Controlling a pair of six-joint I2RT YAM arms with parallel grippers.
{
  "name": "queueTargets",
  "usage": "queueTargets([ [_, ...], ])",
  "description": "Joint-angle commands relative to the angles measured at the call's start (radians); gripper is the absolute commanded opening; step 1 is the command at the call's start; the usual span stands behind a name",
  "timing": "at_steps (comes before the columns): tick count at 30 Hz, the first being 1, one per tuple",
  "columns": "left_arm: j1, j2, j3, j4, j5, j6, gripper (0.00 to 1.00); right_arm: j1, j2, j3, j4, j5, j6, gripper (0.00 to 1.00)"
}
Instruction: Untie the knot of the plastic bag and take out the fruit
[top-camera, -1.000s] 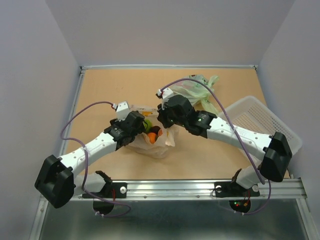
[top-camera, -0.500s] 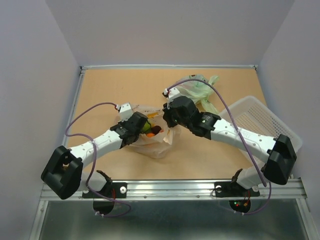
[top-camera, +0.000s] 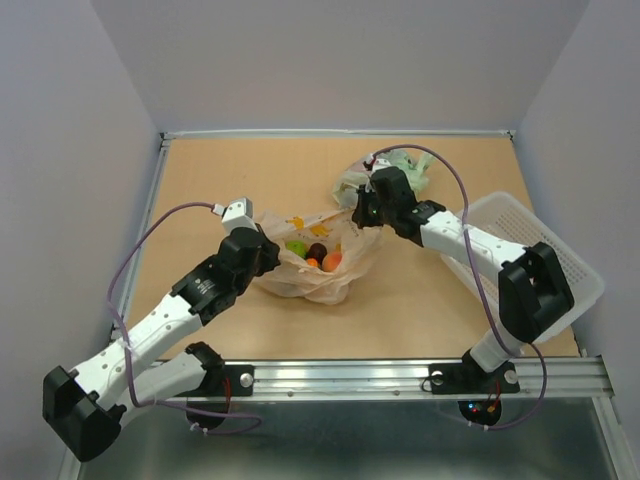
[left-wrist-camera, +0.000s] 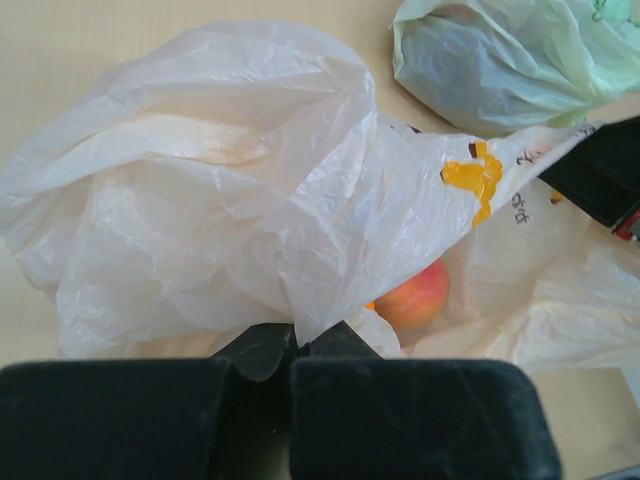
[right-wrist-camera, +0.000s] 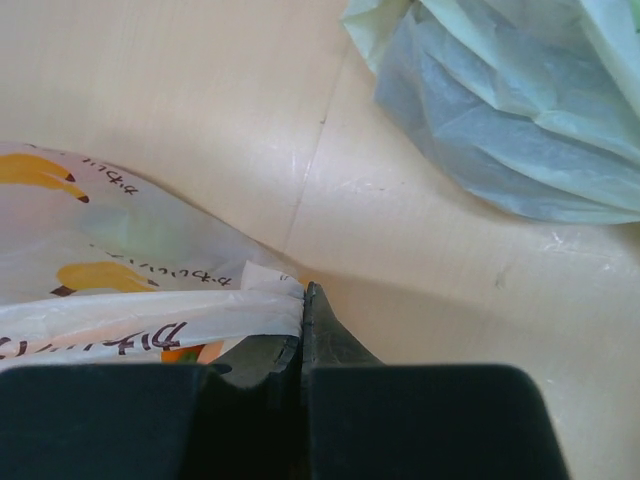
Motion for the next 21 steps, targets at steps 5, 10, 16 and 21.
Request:
queueTargets([
  [5, 0.051, -0.217, 0.003, -0.257, -0.035, 0.015, 0.00, -0.140, 0.007, 0.041, -0.010, 0.195, 0.068, 0.01],
  [10, 0.052, -0.168, 0.062, -0.214, 0.062, 0.064, 0.00, -0.110, -0.080, 0.064, -0.008, 0.022, -0.022, 0.53],
  [16, 0.054, -0.054, 0.149, -0.160, 0.128, 0.096, 0.00, -0.002, -0.275, 0.088, -0.017, 0.002, -0.117, 0.77],
  [21, 0.052, -0.013, 0.186, -0.144, 0.176, 0.096, 0.00, 0.070, -0.358, 0.128, -0.050, -0.003, -0.174, 0.81],
])
